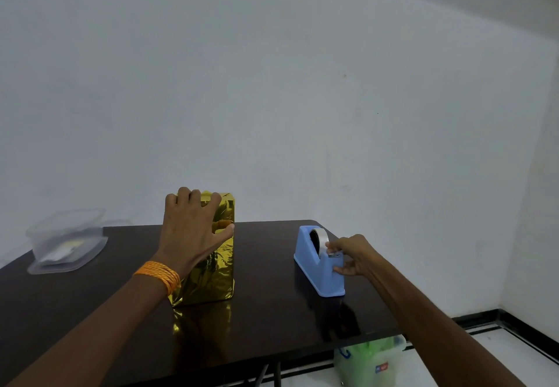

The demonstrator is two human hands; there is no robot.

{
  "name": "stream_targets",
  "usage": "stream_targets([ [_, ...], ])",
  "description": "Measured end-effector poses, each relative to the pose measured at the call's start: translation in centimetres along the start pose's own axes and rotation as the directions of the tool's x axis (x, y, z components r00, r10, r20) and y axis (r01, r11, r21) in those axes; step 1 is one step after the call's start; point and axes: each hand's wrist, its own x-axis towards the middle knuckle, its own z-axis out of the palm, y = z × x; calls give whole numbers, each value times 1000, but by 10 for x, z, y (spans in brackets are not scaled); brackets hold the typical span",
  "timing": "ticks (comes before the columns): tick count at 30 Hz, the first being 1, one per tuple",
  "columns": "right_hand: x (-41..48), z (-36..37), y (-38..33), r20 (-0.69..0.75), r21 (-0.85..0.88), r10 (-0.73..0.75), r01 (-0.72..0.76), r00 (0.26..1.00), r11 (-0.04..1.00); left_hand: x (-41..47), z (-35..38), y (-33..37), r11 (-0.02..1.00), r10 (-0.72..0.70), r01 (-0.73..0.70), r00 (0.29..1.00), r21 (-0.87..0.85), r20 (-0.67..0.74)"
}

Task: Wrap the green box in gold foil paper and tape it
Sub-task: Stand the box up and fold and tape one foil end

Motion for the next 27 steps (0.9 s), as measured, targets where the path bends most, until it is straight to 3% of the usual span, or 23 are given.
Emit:
stream_targets([
  [17,-7,-3,2,25,76,-75,73,997,994,-1,-1,0,1000,-1,1,1000,2,-5],
  [20,-2,-6,-1,36,26,-58,58,998,998,-1,0,0,1000,3,-4,1000,-7,-11],
  [24,2,-8,-8,-75,-166,-152,138,986,976,-2,0,0,1000,7,-7,1000,0,-15],
  [27,0,-6,-13,-88,-166,-135,119,987,979,-2,-1,-1,1000,7,-7,1000,16,-6],
])
